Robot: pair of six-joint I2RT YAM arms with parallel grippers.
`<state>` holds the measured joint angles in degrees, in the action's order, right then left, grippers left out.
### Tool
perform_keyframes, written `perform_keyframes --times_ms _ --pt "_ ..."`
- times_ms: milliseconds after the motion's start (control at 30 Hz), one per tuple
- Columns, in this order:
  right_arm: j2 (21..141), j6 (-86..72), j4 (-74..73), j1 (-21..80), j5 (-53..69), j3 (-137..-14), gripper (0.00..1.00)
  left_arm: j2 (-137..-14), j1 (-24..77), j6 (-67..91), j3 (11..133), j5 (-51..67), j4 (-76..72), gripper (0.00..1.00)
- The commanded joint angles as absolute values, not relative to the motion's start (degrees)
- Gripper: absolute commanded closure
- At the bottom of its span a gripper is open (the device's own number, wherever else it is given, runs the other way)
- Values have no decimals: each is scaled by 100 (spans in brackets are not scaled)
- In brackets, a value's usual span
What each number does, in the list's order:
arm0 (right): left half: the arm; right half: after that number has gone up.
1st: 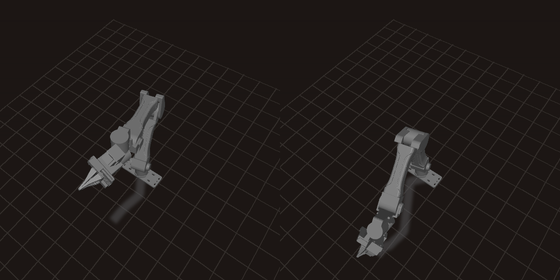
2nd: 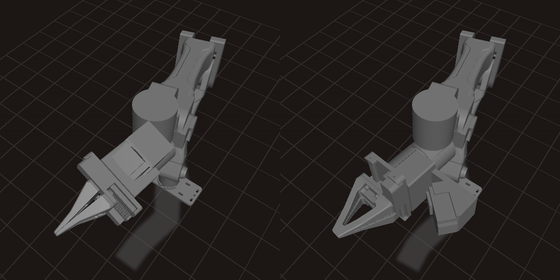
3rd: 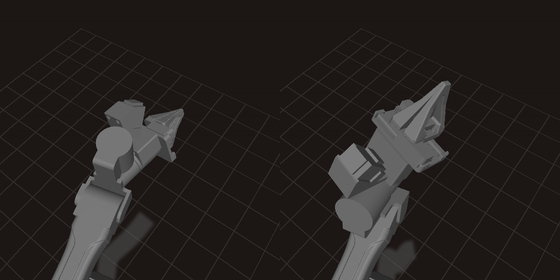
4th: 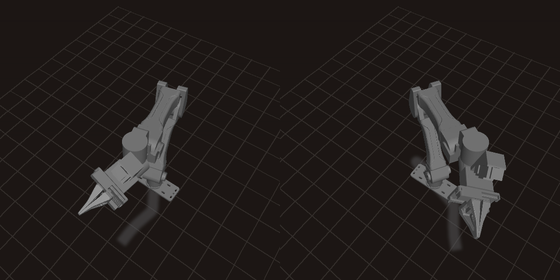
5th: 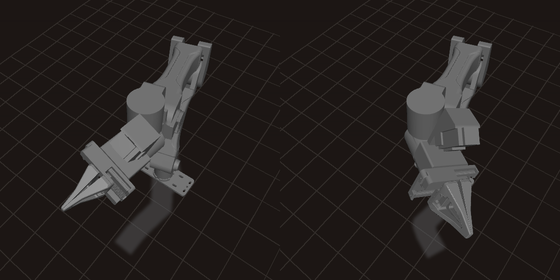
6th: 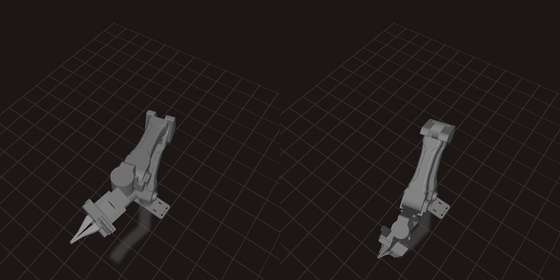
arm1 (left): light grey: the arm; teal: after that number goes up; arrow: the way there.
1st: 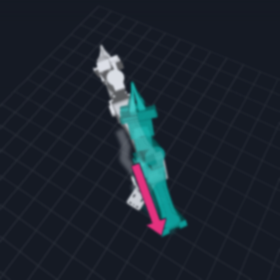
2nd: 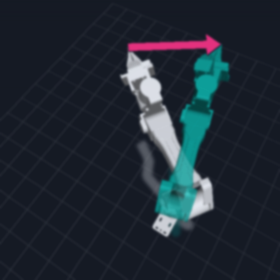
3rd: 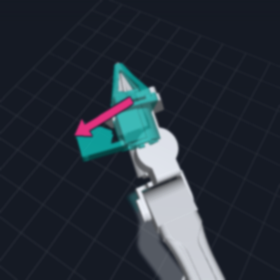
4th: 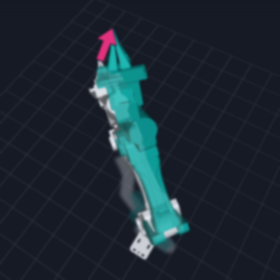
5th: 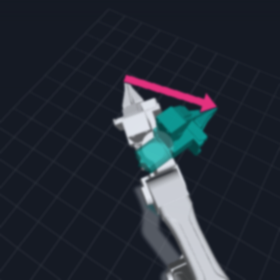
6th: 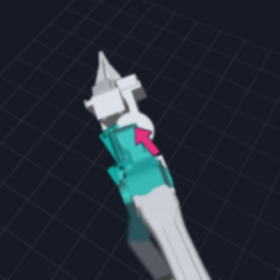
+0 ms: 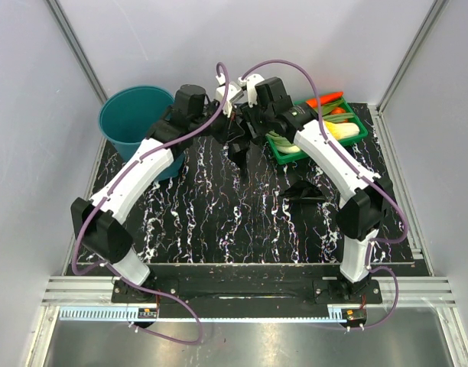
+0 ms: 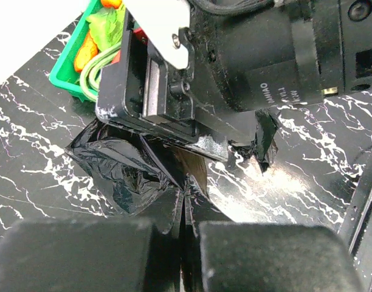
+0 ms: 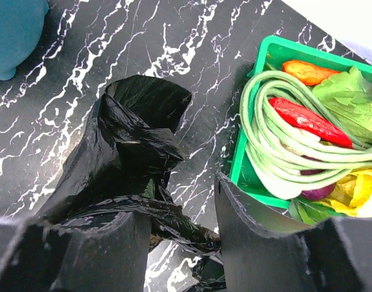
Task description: Put the trash bags into the trash bin
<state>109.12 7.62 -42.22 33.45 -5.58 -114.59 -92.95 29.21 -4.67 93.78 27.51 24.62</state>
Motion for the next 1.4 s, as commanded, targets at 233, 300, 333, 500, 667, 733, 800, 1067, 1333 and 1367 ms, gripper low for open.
perform_keyframes --times_ms 233,300,333,500,667,733,800,1067,1333,1367 --pt "10978 809 -4060 2980 -1415 -11408 50 -8816 2865 -703 9984 2893 2847 100" --pt "10899 809 -4043 2857 -1363 -11330 49 -8798 2795 -817 10089 2612 2944 100" --pt "10846 817 -4026 2813 -1336 -11286 50 -8798 2795 -904 10125 2375 2953 100" --pt "10530 958 -3955 2707 -1415 -11092 49 -8780 2795 -1449 10160 1513 3041 100" --pt "10336 1291 -3955 2689 -1704 -11030 49 -8780 2795 -1810 10063 898 2953 100" --pt "10275 1449 -3964 2689 -1863 -11004 54 -8798 2786 -1977 10063 634 2918 100" --pt "10187 1573 -3955 2681 -1951 -11013 68 -8815 2795 -2091 10098 441 2883 100" --pt "10028 2047 -3938 2689 -2601 -11250 67 -8912 2812 -2575 10230 -316 2707 100" --pt "10046 2794 -3498 2681 -3348 -11347 59 -8825 2812 -2996 10327 -712 2707 100" --pt "10046 2865 -3455 2681 -3383 -11338 59 -8807 2812 -3014 10327 -738 2716 100"
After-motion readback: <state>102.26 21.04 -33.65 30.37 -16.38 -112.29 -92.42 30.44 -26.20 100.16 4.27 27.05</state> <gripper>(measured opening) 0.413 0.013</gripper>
